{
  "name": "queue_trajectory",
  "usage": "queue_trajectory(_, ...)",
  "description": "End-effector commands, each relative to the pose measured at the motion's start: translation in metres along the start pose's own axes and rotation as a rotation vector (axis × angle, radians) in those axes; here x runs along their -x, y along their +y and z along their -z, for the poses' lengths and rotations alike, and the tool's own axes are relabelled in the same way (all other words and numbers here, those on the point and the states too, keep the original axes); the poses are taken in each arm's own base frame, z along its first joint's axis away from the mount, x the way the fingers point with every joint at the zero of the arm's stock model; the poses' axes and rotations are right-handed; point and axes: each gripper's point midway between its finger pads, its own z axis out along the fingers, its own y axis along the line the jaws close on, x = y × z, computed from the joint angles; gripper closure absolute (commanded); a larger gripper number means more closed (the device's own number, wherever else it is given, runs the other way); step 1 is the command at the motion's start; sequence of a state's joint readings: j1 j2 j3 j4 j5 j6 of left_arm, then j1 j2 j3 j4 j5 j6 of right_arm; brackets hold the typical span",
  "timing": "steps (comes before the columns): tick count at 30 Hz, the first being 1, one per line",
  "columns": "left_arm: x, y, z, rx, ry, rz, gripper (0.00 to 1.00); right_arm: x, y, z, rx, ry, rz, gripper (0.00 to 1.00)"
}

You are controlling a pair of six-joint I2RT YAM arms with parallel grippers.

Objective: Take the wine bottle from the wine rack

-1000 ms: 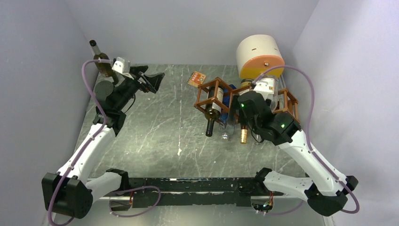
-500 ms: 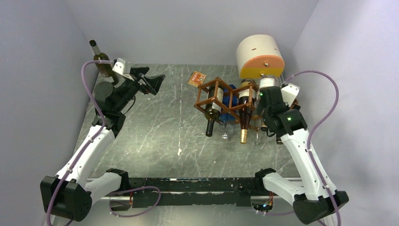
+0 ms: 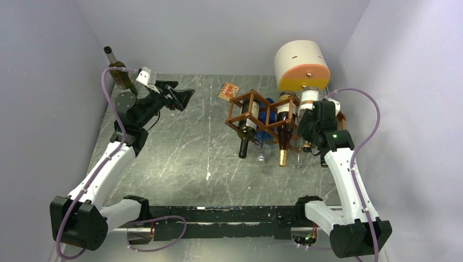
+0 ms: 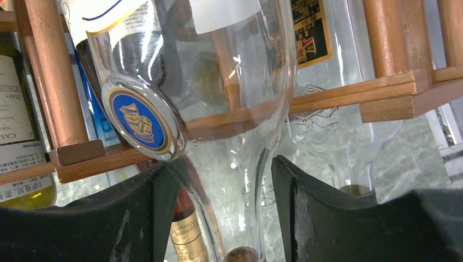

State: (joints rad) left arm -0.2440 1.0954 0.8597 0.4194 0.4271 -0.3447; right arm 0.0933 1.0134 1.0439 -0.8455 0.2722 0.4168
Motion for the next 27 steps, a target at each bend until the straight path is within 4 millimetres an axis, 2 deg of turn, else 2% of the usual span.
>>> queue_trajectory(1, 0.005, -0.006, -0.004, -0.025, 0.002, -0.006, 0.11, 0.006, 0.004, -0.003, 0.06, -0.034, 0.004, 0.36)
queue_trajectory(5, 0.0, -0.005, -0.006, -0.029, 0.009, -0.003, 0.11, 0.007, 0.004, -0.003, 0.073, -0.038, -0.001, 0.35)
queue_trajectory(7, -0.002, -0.003, -0.007, -0.026, 0.015, -0.003, 0.11, 0.008, 0.004, -0.003, 0.078, -0.039, -0.008, 0.32)
queue_trajectory(9, -0.004, -0.002, -0.008, -0.024, 0.021, -0.004, 0.11, -0.003, 0.003, -0.009, 0.081, -0.009, -0.006, 0.29)
queue_trajectory(13, -0.006, -0.001, -0.008, -0.023, 0.025, -0.003, 0.11, -0.006, 0.003, -0.014, 0.089, 0.009, -0.017, 0.26)
queue_trajectory(18, -0.005, 0.0, -0.008, -0.017, 0.024, -0.012, 0.11, -0.004, 0.005, -0.013, 0.104, 0.009, -0.04, 0.36)
queue_trajectory(27, -0.006, 0.002, -0.008, -0.007, 0.025, -0.018, 0.11, 0.011, 0.014, 0.007, 0.179, -0.075, -0.082, 0.7)
